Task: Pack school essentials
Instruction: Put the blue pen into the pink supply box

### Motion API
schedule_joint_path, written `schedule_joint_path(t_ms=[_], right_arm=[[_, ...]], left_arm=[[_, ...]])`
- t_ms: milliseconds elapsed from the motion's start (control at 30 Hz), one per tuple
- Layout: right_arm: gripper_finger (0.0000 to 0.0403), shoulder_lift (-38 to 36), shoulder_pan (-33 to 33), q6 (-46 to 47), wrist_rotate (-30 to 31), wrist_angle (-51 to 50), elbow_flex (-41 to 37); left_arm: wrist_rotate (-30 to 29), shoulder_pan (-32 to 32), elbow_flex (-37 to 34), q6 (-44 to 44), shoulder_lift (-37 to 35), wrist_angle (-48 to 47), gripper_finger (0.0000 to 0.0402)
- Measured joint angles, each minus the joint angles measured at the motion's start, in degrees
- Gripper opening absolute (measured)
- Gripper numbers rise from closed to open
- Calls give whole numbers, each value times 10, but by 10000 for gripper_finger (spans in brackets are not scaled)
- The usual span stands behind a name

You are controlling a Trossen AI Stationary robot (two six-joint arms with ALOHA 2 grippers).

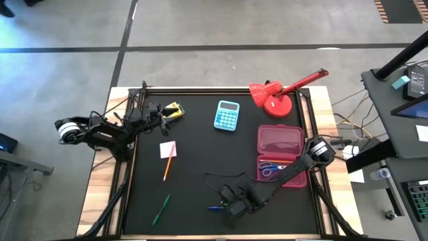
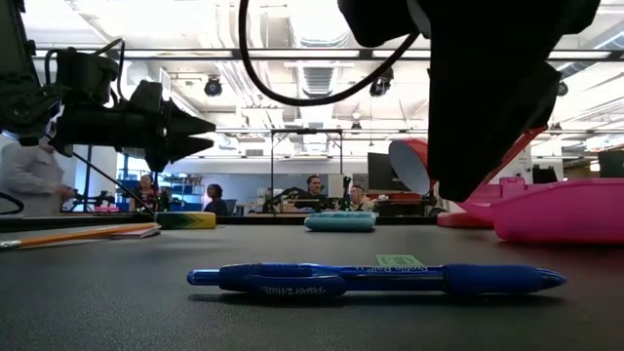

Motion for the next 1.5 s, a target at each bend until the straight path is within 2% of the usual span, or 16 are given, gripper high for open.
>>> schedule_joint_path(t_ms=[400,933,1133,1500], right_arm=[[179,1,5,-72,-1,2,0],[176,43,5,-155,-11,0,-1],[139,58,6,-169,-8,-2,1],[20,66,8,-176,-1,-12,1]], left_arm=[[0,0,0,0,0,0,235],[0,0,0,0,0,0,235],[0,0,0,0,0,0,235],[0,0,0,0,0,0,235]])
